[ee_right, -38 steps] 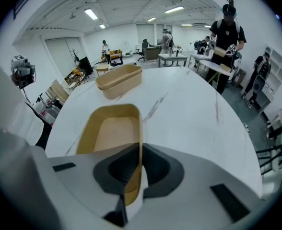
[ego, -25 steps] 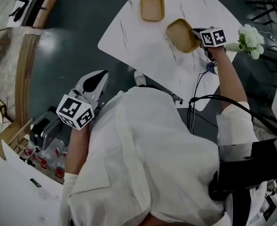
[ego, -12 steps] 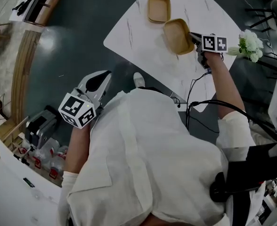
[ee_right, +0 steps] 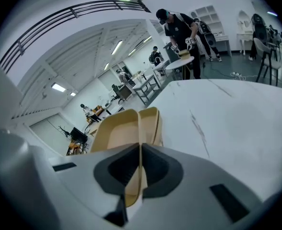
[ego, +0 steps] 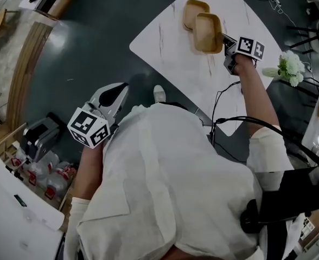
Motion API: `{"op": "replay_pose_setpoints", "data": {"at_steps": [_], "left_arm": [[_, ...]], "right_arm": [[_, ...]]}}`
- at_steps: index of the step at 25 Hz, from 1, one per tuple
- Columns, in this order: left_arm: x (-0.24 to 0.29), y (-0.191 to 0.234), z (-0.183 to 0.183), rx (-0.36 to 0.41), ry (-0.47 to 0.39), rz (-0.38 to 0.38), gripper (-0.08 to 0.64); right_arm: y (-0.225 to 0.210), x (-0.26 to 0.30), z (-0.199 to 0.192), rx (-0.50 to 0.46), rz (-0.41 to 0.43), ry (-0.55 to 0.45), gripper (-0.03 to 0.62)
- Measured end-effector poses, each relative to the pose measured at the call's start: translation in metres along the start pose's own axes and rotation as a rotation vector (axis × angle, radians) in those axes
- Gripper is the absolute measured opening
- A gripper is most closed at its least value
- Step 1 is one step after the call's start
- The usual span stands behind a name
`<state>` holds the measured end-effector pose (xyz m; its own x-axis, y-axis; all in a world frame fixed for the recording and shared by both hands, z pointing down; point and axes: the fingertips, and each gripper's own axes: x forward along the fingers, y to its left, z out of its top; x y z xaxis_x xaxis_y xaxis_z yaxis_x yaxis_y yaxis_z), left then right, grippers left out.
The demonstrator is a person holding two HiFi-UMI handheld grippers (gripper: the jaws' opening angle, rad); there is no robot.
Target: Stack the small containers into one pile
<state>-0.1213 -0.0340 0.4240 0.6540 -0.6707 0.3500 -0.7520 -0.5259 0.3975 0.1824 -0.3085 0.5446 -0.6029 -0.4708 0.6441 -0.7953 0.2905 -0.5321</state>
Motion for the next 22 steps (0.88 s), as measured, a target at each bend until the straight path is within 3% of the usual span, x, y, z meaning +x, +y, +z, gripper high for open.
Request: {"op": "replay_pose_setpoints", "data": {"at_steps": [9, 22], "left_arm": [[-0.008, 0.014, 0.002, -0.022, -0.027, 0.074, 0.008], [-0.003, 0.025, 0.009, -0.055, -0.048, 0.121, 0.008]], "right_arm": [[-0.011, 0.04, 0.042, 0.14, -0.04, -0.073, 0.017], [-0.025, 0.079, 0.057, 0.226, -0.094, -0.05, 0.017]]}}
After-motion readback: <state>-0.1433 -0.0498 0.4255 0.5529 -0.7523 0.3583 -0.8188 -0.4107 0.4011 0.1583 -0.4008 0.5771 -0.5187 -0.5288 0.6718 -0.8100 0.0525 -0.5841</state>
